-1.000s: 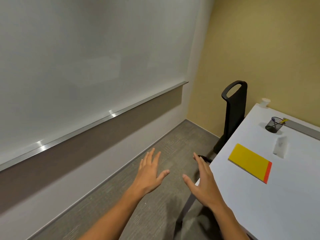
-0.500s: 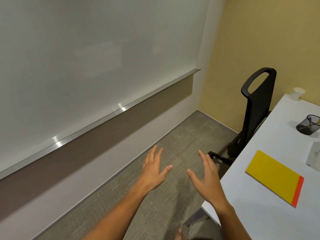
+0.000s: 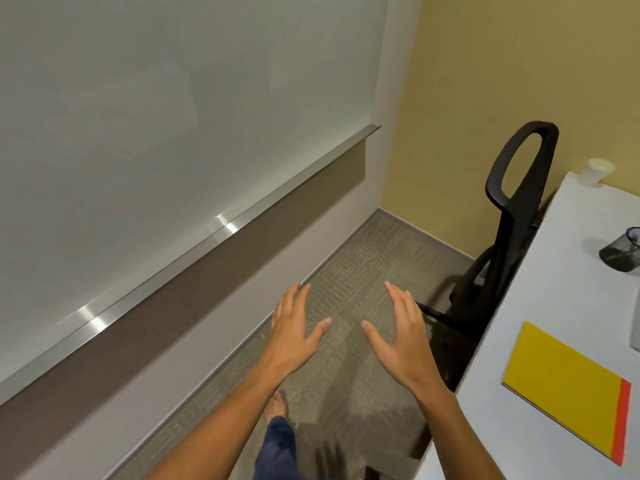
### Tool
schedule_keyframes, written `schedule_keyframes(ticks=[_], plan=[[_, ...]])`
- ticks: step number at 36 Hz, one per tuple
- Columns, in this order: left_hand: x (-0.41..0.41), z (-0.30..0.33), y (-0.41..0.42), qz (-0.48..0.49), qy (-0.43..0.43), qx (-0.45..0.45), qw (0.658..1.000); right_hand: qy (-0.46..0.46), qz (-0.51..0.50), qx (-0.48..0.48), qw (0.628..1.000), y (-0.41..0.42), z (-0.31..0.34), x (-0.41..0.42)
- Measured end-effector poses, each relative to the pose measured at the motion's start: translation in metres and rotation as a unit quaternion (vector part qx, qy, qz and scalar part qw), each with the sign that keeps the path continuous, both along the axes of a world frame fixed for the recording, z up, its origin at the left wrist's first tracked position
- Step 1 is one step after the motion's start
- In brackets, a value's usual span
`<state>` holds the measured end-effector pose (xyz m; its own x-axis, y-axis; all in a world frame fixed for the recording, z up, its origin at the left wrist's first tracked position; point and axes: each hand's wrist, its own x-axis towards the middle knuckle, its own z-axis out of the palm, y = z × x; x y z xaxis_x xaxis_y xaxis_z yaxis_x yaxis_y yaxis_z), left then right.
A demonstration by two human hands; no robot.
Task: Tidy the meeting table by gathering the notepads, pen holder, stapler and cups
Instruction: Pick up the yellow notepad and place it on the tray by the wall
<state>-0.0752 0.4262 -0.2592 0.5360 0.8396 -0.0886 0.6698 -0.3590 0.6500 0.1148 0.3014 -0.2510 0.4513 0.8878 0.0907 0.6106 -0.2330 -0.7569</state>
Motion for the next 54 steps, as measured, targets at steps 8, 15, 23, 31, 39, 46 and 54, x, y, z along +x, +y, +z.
schedule_keyframes(ticks=[8,15,23,31,39,46,54], plan=[[0.032,0.01,0.109,-0.068,-0.025,-0.012,0.997,0.002,-0.078,-0.017,0.997,0.092,-0.003,0.008],[0.064,0.035,0.183,-0.158,-0.025,-0.009,0.987,0.002,-0.157,-0.013,0.988,0.15,0.014,0.011],[0.134,0.038,0.209,-0.278,-0.074,-0.018,0.958,0.006,-0.289,-0.009,0.957,0.139,0.014,0.026],[0.223,0.021,0.168,-0.416,-0.081,-0.027,0.905,0.012,-0.453,-0.005,0.891,0.073,0.0,0.07],[0.32,0.019,0.091,-0.527,-0.063,-0.013,0.848,0.038,-0.565,0.011,0.824,-0.003,-0.009,0.12],[0.396,0.021,0.013,-0.62,-0.045,-0.041,0.782,0.097,-0.651,0.032,0.752,-0.077,-0.012,0.152],[0.444,0.002,-0.048,-0.662,0.016,-0.096,0.743,0.208,-0.727,0.048,0.653,-0.124,-0.033,0.145]])
